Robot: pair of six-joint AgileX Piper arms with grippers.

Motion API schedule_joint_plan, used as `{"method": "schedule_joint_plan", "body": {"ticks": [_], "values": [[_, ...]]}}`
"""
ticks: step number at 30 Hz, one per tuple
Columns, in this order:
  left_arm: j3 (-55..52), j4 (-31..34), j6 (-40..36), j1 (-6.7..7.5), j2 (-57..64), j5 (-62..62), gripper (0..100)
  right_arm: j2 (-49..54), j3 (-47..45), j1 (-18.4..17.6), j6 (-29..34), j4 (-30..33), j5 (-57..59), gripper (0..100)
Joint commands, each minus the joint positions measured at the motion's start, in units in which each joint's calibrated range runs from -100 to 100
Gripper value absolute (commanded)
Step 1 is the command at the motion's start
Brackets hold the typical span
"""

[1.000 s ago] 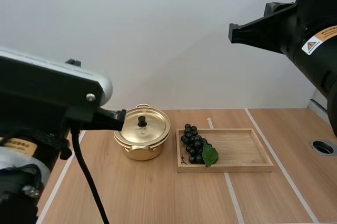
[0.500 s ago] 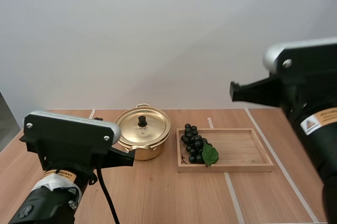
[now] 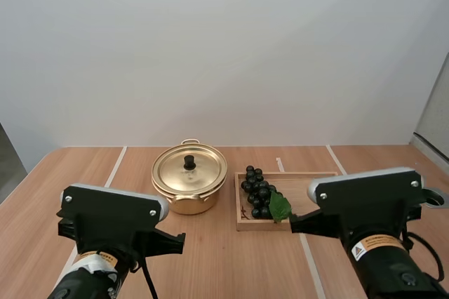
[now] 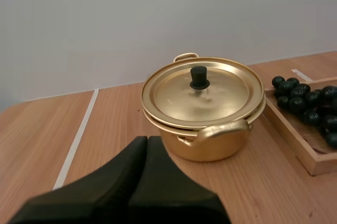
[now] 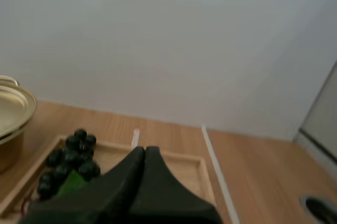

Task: Open the pot, put the pineapple inside, and close it

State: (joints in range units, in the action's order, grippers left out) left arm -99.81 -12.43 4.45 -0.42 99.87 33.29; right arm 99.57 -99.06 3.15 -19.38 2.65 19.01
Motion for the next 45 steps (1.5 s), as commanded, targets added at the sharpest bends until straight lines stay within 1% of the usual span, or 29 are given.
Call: {"method": "schedule_joint_plan", "body": {"ticks": [1,3,5,10,14,19,21,23,44,45], "values": [[-0.19,0.87,-0.23,0.98,0.13,-1.99,0,0.43,-0.94,1.23,-0.39,-2.65,5.28,0],[-0.19,0.87,-0.23,1.54,0.13,-1.99,0,0.43,-0.94,1.79,-0.39,-5.46,13.62,0],[-0.19,0.87,-0.23,1.75,0.13,-1.83,0,0.43,-0.94,2.06,-0.39,-6.91,13.2,0],[-0.19,-0.6,-1.67,1.75,0.13,-1.83,0,0.43,-0.94,2.14,-0.39,-6.88,13.2,0],[-0.19,-0.6,-2.73,1.54,0.13,-1.83,0,0.43,-0.94,2.13,-0.39,-6.88,13.2,0],[-0.19,-0.6,-2.87,1.04,0.13,-2.0,0,0.43,-0.94,2.13,-0.39,-6.88,13.02,0],[-0.19,-0.6,-2.87,0.52,0.13,-2.8,0,0.43,-0.94,2.13,-0.39,-6.88,12.85,0],[-0.19,-0.6,-2.87,0.31,0.13,-2.99,0,0.43,-0.94,2.13,-0.39,-6.88,12.67,0],[-0.19,-0.6,-2.87,0.31,0.13,-3.39,0,0.43,-0.94,2.13,-0.39,-6.12,12.63,0],[-0.19,-0.6,-2.87,0.06,0.13,-3.34,0,0.43,-0.94,2.13,-0.39,-6.12,12.63,0]]}}
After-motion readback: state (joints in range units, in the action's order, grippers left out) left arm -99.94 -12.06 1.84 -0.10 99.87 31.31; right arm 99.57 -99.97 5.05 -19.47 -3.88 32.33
